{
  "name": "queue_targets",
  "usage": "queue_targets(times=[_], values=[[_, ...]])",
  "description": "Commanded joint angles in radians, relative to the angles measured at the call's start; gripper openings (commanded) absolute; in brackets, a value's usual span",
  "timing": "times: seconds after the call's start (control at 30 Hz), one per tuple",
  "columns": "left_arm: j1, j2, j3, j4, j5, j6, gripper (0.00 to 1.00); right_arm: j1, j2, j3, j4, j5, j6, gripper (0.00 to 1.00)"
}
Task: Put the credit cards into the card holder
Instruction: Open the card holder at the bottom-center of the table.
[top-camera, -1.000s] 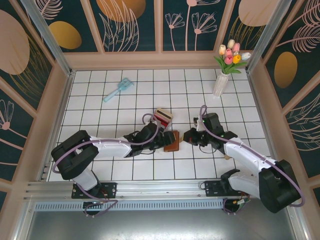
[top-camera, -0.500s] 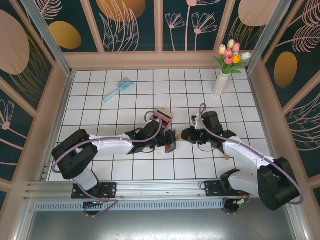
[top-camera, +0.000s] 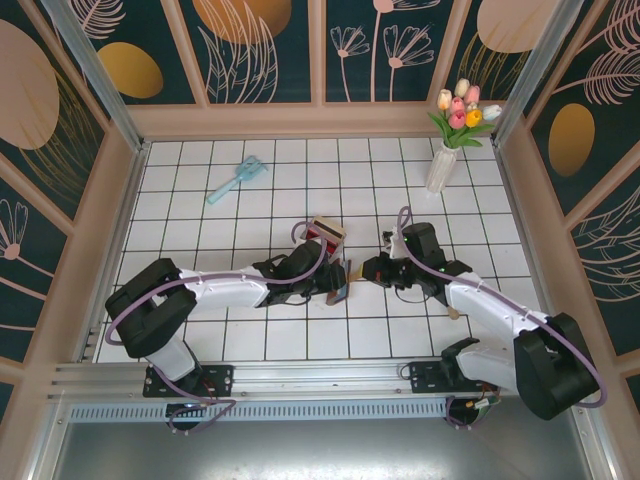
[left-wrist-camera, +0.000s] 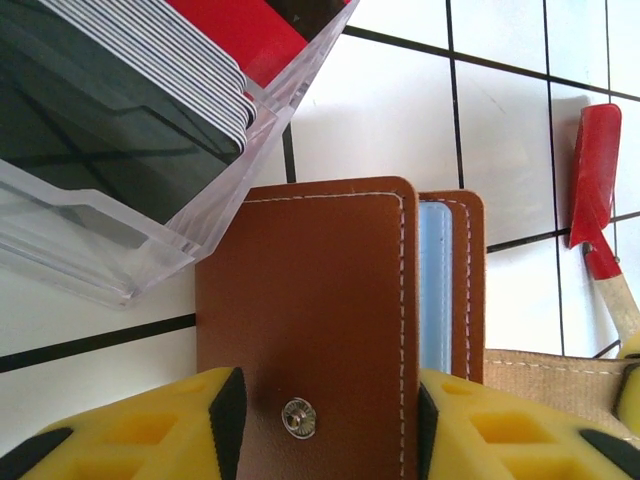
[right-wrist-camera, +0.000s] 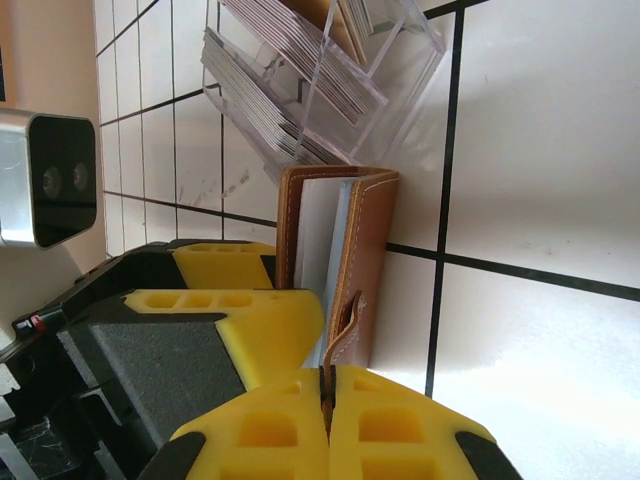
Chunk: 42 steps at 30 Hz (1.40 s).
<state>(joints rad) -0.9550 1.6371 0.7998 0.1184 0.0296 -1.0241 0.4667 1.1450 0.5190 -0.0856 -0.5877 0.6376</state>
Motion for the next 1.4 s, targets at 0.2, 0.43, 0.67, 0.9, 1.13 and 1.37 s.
queue_targets(times=[0.2,0.43,0.67,0.9,1.13,1.37], values=[[0.007,-0.033,0.015,-0.144,-0.101,0.038,0.34,-0.002,-0.042,0.044,-0.016,-0.009,-0.009,0.03],[0.007,-0.069,-0.023,-0.139,-0.110,0.026,0.12,-0.017,-0.025,0.056,-0.172,0.187,-0.061,0.04],[0.007,-0.144,-0.134,-0.037,-0.073,-0.033,0.00,-0.021,0.081,0.033,-0.259,0.416,-0.074,0.08],[0.007,-0.171,-0.206,0.100,-0.013,-0.116,0.00,-0.020,-0.028,0.123,-0.276,0.386,-0.071,0.41],[0.004,-0.156,-0.215,0.103,-0.005,-0.171,0.00,-0.002,-0.073,0.165,-0.171,0.112,-0.023,0.37],[0.004,-0.171,-0.189,0.070,-0.049,-0.144,0.00,0.110,-0.001,0.179,-0.049,0.053,0.005,0.23]])
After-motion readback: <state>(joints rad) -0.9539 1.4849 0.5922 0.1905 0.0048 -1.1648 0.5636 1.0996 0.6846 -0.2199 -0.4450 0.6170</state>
